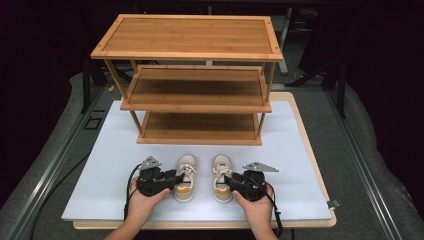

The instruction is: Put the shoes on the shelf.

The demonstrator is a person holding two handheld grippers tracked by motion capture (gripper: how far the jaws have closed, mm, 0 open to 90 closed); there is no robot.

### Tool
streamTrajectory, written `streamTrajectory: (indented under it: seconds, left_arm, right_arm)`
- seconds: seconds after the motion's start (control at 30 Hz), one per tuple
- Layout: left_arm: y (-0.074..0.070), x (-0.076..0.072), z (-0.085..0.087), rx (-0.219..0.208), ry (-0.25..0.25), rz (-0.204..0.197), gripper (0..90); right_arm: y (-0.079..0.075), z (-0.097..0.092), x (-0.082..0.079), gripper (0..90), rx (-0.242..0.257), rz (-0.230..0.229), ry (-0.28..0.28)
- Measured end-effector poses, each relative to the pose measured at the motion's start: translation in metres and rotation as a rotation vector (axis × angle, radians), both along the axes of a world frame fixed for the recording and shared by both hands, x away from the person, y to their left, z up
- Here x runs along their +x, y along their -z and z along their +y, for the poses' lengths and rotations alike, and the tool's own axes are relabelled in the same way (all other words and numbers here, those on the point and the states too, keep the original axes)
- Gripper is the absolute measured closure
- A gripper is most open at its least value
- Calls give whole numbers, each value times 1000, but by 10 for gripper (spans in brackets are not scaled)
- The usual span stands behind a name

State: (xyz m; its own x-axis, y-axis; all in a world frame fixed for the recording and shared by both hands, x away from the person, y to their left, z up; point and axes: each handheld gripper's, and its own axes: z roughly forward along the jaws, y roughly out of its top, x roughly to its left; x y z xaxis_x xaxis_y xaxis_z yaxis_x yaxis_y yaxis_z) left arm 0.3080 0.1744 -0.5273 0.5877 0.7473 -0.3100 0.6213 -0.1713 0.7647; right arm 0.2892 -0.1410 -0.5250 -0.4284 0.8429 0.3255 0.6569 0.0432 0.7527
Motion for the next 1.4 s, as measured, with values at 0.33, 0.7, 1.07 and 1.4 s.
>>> streamTrajectory:
  seconds: [0.33, 0.7, 1.07, 1.4]
  left_arm:
    - [0, 0, -10, -7, -8, 12, 553]
    - [0, -1, -19, -4, -3, 10, 553]
    - [0, -2, -20, -1, -4, 7, 553]
    - [0, 5, -21, -8, -29, 11, 551]
  right_arm:
    - [2, 11, 0, 600, 20, -3, -4]
    - [3, 21, -1, 594, 38, -6, -4]
    - [3, 26, -4, 589, 48, -2, 13]
    - [4, 30, 2, 587, 83, 14, 18]
